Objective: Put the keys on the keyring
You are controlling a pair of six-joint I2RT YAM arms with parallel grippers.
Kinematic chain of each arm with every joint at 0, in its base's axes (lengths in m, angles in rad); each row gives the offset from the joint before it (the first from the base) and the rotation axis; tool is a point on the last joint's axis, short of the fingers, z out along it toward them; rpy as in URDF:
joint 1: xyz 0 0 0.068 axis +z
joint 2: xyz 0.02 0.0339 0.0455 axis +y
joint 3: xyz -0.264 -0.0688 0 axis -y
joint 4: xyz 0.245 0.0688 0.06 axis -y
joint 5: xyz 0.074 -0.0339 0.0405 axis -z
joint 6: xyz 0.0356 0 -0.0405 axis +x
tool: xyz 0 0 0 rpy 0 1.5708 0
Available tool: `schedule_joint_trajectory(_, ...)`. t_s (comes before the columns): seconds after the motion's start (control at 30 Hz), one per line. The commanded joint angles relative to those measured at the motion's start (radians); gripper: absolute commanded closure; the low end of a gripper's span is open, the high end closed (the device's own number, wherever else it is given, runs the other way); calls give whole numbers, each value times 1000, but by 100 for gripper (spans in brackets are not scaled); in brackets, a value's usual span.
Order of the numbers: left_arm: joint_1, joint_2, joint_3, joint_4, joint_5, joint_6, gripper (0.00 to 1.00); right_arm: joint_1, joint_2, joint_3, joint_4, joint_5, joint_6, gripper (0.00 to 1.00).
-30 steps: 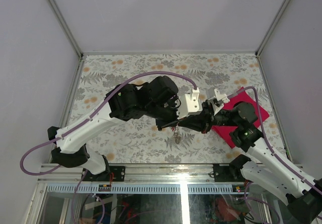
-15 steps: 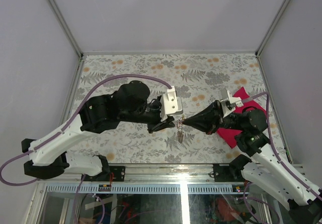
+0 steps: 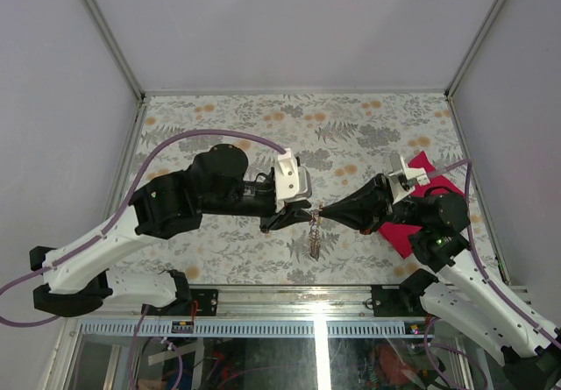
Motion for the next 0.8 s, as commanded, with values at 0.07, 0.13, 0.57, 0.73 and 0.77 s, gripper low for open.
schedule_joint_trajectory(0.07, -4, 12, 0, 62, 12, -4, 75, 5, -15, 58, 89, -8, 20, 100)
schedule_joint_trajectory(0.13, -4, 16, 6, 54, 8, 0, 75, 5, -18, 58, 86, -9, 18, 100)
schedule_joint_trajectory(0.57, -4, 22, 16, 38, 7, 3, 93, 5, -33, 71, 84, -13, 19, 100)
schedule_joint_trajectory(0.73, -5, 23, 21, 36, 13, 3, 100, 5, -43, 76, 84, 0, 20, 100)
schedule_joint_trajectory(0.77, -4, 24, 21, 36, 15, 2, 100, 5, -45, 77, 84, 3, 21, 100)
